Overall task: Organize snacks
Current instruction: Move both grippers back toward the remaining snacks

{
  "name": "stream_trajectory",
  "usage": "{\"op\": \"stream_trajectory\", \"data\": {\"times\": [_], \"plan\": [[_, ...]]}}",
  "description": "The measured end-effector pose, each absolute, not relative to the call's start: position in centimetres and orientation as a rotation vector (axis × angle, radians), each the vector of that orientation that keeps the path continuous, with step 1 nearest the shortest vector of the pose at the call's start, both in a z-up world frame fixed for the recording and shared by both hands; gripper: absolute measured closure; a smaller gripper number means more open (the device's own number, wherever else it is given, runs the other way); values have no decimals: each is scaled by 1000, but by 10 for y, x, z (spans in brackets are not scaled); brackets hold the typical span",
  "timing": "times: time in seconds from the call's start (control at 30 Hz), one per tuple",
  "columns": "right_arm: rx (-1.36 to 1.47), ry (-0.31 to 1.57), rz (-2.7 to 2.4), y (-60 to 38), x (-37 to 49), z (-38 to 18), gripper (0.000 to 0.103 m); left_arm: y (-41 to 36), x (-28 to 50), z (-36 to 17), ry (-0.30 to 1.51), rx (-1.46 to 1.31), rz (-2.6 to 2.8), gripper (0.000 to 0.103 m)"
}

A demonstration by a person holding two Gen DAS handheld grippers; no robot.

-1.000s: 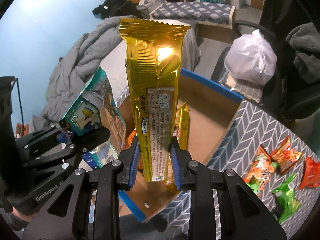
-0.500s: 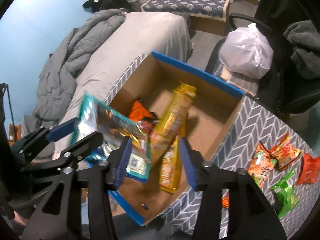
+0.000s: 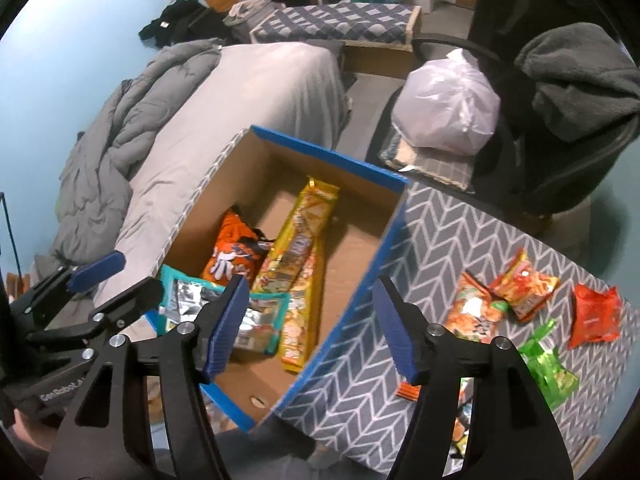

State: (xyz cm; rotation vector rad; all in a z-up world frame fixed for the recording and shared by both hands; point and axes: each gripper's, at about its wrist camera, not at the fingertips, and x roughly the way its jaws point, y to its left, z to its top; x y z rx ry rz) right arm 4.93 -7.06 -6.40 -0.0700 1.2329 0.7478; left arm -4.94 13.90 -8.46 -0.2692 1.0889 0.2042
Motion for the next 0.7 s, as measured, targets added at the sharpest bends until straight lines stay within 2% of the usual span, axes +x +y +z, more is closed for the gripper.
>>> {"op": "stream_trajectory", "data": {"times": [0.17,0.7], "plan": [[-74,1228,715,-90,51,-62,33,125,-45,-82,1101,-252,183,27],[-64,1235,599,-174,56,-66,32,56,-20,-88,1168,-177,69,26]]}}
